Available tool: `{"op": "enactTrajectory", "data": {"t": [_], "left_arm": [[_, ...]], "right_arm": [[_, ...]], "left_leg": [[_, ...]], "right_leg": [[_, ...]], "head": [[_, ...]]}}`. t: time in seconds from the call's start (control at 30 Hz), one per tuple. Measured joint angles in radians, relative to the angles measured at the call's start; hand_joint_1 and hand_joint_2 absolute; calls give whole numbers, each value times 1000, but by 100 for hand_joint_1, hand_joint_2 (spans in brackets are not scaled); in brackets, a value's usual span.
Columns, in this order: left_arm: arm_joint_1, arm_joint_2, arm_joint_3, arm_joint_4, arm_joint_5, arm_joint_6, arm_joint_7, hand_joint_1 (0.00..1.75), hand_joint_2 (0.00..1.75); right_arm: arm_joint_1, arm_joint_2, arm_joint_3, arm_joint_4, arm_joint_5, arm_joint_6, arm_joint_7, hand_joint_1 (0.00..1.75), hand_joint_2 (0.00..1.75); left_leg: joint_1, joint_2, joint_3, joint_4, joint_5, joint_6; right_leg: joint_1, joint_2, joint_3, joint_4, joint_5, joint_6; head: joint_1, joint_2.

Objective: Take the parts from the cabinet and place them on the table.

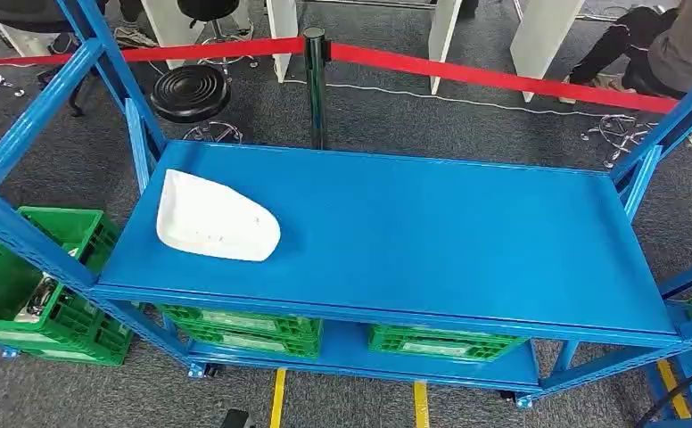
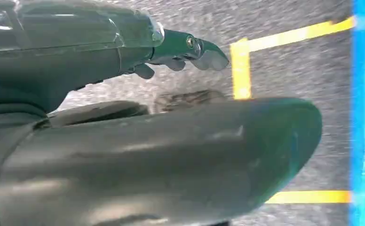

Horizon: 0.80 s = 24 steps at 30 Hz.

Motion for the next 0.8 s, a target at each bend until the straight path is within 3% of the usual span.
{"op": "enactTrajectory", "data": {"t": [0.13, 0.23, 0.8], "left_arm": [[0, 2, 21, 0, 13, -17, -108, 0, 175], [-2, 2, 31, 0, 13, -21, -139, 0, 175], [-4, -3, 50, 0, 10, -22, -137, 0, 175]], "right_arm": [[57, 39, 10, 0, 41, 25, -66, 175, 175], [100, 69, 39, 2, 84, 28, -76, 175, 175], [133, 128, 143, -2, 129, 11, -62, 175, 175]], "left_leg": [[0, 0, 0, 0, 0, 0], [0, 0, -1, 0, 0, 0], [0, 1, -1, 0, 0, 0]], "right_leg": [[0, 0, 2, 0, 0, 0], [0, 0, 1, 0, 0, 0], [0, 0, 0, 1, 0, 0]], "head": [[0, 0], [0, 0], [0, 0]]}}
